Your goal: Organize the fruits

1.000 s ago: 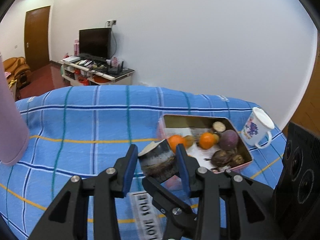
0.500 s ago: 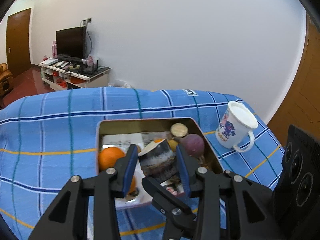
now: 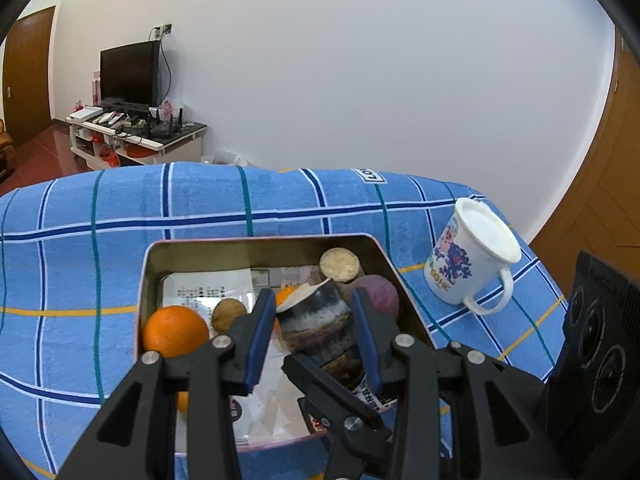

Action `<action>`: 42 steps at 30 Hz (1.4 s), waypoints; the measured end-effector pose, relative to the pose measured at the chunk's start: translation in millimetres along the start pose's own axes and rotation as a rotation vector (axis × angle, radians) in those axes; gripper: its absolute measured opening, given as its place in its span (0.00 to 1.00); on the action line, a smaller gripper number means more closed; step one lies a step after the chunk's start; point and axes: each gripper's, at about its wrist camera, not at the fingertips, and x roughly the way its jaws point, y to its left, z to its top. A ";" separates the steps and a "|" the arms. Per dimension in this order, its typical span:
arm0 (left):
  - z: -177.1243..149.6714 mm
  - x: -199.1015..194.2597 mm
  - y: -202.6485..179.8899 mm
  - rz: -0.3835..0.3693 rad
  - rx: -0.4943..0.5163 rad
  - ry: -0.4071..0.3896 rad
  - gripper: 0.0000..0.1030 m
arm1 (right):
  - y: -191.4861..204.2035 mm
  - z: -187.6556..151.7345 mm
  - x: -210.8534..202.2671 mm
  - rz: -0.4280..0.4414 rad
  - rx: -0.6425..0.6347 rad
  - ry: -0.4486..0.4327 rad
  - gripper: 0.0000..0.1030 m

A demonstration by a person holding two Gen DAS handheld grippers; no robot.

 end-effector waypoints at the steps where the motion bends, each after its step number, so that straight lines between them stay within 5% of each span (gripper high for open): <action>1: -0.2 2.1 0.5 -0.003 -0.004 0.002 0.40 | -2.9 1.1 1.5 -0.002 -0.001 0.002 0.38; 20: -1.7 14.5 12.3 0.005 -0.032 0.022 0.43 | -4.9 3.0 25.8 -0.005 -0.023 0.056 0.40; 27: 5.4 1.3 12.3 0.077 -0.031 -0.023 0.81 | -18.4 2.2 17.4 -0.020 0.021 0.029 0.46; 31: 5.3 -12.4 12.8 0.151 -0.016 -0.072 0.96 | -23.2 2.9 11.0 -0.027 0.036 -0.003 0.60; 42: -4.0 -46.7 22.0 0.301 -0.008 -0.171 1.00 | -27.9 0.0 -10.7 -0.012 0.067 -0.077 0.64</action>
